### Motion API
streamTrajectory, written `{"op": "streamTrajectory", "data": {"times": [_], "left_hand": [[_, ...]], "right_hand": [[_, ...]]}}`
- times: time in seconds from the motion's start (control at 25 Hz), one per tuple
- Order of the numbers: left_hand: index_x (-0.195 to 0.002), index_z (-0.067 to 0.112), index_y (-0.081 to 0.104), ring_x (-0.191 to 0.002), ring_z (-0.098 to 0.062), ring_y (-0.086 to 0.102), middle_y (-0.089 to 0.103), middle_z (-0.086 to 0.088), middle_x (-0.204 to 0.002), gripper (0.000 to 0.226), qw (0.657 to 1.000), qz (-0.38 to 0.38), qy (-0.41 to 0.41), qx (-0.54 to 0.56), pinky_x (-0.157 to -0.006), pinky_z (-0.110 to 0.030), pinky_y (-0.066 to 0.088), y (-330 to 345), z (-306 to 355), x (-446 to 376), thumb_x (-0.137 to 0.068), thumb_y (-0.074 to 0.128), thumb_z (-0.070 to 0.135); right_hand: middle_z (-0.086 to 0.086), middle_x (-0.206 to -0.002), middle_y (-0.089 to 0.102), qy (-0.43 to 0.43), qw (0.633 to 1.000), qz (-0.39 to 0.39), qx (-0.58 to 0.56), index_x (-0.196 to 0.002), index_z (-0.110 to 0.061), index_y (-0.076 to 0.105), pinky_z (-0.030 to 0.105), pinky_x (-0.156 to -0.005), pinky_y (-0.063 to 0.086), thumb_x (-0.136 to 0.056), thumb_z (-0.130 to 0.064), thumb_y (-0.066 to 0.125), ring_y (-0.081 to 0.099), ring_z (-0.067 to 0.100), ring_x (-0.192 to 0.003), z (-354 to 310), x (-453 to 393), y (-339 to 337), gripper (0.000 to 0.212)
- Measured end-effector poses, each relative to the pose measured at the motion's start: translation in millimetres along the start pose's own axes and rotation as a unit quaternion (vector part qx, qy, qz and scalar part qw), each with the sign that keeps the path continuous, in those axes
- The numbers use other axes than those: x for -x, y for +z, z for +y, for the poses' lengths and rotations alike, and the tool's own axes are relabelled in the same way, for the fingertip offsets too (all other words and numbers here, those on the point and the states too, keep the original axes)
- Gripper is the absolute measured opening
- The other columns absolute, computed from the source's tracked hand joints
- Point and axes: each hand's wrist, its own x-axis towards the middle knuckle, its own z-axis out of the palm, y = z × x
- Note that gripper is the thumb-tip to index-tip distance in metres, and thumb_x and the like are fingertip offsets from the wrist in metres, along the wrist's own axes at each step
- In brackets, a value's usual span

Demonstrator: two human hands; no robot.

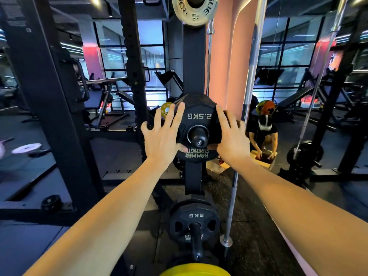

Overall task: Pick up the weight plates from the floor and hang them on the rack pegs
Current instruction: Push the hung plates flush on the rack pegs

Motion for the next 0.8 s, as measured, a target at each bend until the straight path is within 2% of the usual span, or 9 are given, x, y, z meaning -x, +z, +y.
{"op": "streamTrajectory", "data": {"times": [0.08, 0.16, 0.28, 0.44, 0.6, 0.72, 0.8], "left_hand": [[-0.154, 0.031, -0.006, -0.139, -0.026, 0.034, 0.025, 0.005, -0.159, 0.14, 1.0, -0.014, -0.001, 0.024, -0.089, -0.05, 0.042, 9, -3, -8, -0.05, 0.078, 0.069], [-0.154, 0.031, -0.006, -0.13, -0.024, 0.046, 0.029, 0.005, -0.157, 0.141, 0.999, -0.021, 0.01, 0.035, -0.084, -0.045, 0.045, 14, -8, -15, -0.048, 0.079, 0.07], [-0.155, 0.031, -0.004, -0.119, -0.026, 0.053, 0.034, 0.004, -0.154, 0.142, 0.999, -0.013, 0.018, 0.039, -0.08, -0.044, 0.048, 18, -10, -14, -0.045, 0.079, 0.07], [-0.155, 0.03, -0.006, -0.121, -0.028, 0.049, 0.03, 0.002, -0.155, 0.141, 0.999, -0.021, 0.001, 0.035, -0.081, -0.045, 0.047, 12, -3, -10, -0.05, 0.081, 0.065], [-0.152, 0.03, -0.016, -0.131, -0.028, 0.043, 0.016, -0.001, -0.162, 0.139, 0.996, -0.054, -0.003, 0.074, -0.092, -0.048, 0.044, 6, 0, -8, -0.059, 0.082, 0.061], [-0.151, 0.034, -0.016, -0.134, -0.031, 0.042, 0.011, -0.004, -0.163, 0.132, 0.992, -0.057, -0.014, 0.107, -0.097, -0.052, 0.042, 12, 1, -1, -0.063, 0.079, 0.06], [-0.151, 0.037, -0.013, -0.133, -0.035, 0.04, 0.008, -0.008, -0.162, 0.126, 0.992, -0.052, -0.015, 0.113, -0.097, -0.054, 0.041, 27, -1, 20, -0.065, 0.077, 0.06]], "right_hand": [[-0.001, -0.148, 0.025, 0.007, 1.0, -0.003, -0.001, -0.146, -0.041, -0.007, 0.05, -0.072, 0.055, -0.067, 0.002, 0.07, 0.035, 0.039, -0.123, 4, -6, 8, 0.119], [-0.001, -0.15, 0.026, -0.005, 1.0, -0.001, -0.007, -0.146, -0.042, -0.009, 0.051, -0.075, 0.051, -0.07, 0.002, 0.068, 0.039, 0.039, -0.121, 9, -13, 12, 0.117], [-0.001, -0.151, 0.026, -0.018, 1.0, 0.0, -0.008, -0.146, -0.043, -0.01, 0.05, -0.075, 0.051, -0.071, -0.002, 0.07, 0.042, 0.037, -0.116, 13, -14, 14, 0.117], [-0.003, -0.153, 0.021, 0.001, 1.0, -0.02, -0.017, -0.145, -0.044, -0.013, 0.05, -0.074, 0.052, -0.07, -0.004, 0.075, 0.038, 0.037, -0.123, 7, -11, 9, 0.122], [-0.007, -0.157, 0.012, 0.01, 0.998, -0.047, -0.042, -0.143, -0.049, -0.014, 0.05, -0.076, 0.051, -0.07, -0.004, 0.074, 0.039, 0.04, -0.124, 2, -6, -2, 0.123], [-0.008, -0.159, 0.004, 0.009, 0.998, -0.051, -0.038, -0.143, -0.05, -0.013, 0.042, -0.065, 0.049, -0.068, -0.006, 0.074, 0.036, 0.04, -0.13, 7, 3, 1, 0.123], [-0.011, -0.159, -0.003, 0.004, 0.998, -0.045, -0.031, -0.144, -0.049, -0.006, 0.035, -0.06, 0.044, -0.066, -0.018, 0.081, 0.036, 0.036, -0.131, 15, 19, 15, 0.121]]}}
